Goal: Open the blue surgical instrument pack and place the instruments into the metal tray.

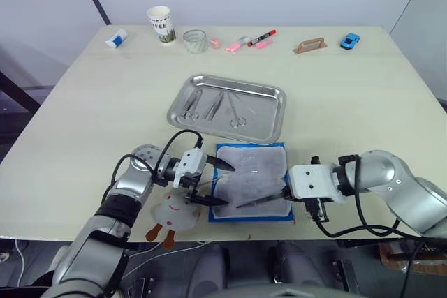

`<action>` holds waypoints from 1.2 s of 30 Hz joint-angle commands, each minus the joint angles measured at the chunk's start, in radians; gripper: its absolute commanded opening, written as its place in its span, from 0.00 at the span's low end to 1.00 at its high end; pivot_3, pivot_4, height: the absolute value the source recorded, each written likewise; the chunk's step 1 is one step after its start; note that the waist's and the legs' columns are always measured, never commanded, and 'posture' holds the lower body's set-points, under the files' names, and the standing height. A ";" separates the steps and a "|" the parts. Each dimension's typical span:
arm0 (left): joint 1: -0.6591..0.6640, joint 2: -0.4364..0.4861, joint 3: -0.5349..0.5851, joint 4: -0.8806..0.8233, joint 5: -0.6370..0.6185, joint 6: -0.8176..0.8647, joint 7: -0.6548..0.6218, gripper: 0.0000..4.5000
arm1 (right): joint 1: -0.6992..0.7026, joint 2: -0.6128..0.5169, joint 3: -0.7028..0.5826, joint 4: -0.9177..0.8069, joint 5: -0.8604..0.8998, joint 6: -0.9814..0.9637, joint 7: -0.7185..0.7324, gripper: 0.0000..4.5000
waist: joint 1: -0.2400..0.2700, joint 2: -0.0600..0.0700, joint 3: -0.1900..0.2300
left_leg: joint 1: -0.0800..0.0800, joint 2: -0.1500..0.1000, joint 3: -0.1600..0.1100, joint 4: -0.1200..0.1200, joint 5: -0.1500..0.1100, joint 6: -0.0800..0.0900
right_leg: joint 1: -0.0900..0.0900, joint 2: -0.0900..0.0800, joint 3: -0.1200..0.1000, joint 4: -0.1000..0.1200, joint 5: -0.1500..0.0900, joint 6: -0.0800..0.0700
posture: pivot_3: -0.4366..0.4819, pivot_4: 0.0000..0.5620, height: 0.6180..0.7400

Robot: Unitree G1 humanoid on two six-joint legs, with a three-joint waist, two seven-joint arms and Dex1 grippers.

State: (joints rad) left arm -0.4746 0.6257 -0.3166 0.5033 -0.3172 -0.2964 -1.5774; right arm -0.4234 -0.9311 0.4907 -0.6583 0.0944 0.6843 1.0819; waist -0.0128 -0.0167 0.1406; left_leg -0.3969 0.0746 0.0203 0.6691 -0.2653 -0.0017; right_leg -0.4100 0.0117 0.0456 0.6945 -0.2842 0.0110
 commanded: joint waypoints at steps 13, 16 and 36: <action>0.004 -0.001 -0.040 0.059 0.046 -0.001 -0.037 1.00 | 0.117 -0.093 -0.228 0.021 0.068 -0.117 0.030 0.00 | 0.003 0.000 0.000 | 0.000 -0.001 0.000 0.000 0.000 0.000 | 0.000 -0.001 0.000 0.000 0.000 0.000 | 0.48 0.27 0.90; 0.004 0.000 -0.041 0.063 0.046 -0.005 -0.037 1.00 | 0.146 -0.109 -0.282 0.045 0.092 -0.136 0.041 0.00 | 0.003 0.000 0.000 | 0.000 -0.001 0.000 0.000 0.000 0.000 | 0.000 -0.001 0.000 0.000 0.000 0.000 | 0.48 0.27 0.90; 0.006 -0.004 -0.038 0.059 0.044 -0.005 -0.037 1.00 | 0.224 0.036 -0.497 0.065 0.305 0.070 -0.128 0.00 | 0.002 0.001 0.000 | 0.000 -0.001 0.000 0.000 0.000 0.000 | 0.001 0.000 0.001 0.000 0.000 0.000 | 0.48 0.27 0.90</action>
State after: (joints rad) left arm -0.4916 0.6196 -0.3253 0.5325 -0.3172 -0.3134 -1.5775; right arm -0.1777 -0.9064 0.0258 -0.5698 0.3654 0.7162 0.9910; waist -0.0112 -0.0160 0.1409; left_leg -0.3966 0.0737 0.0207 0.6692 -0.2652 -0.0017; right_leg -0.4093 0.0112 0.0463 0.6949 -0.2841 0.0114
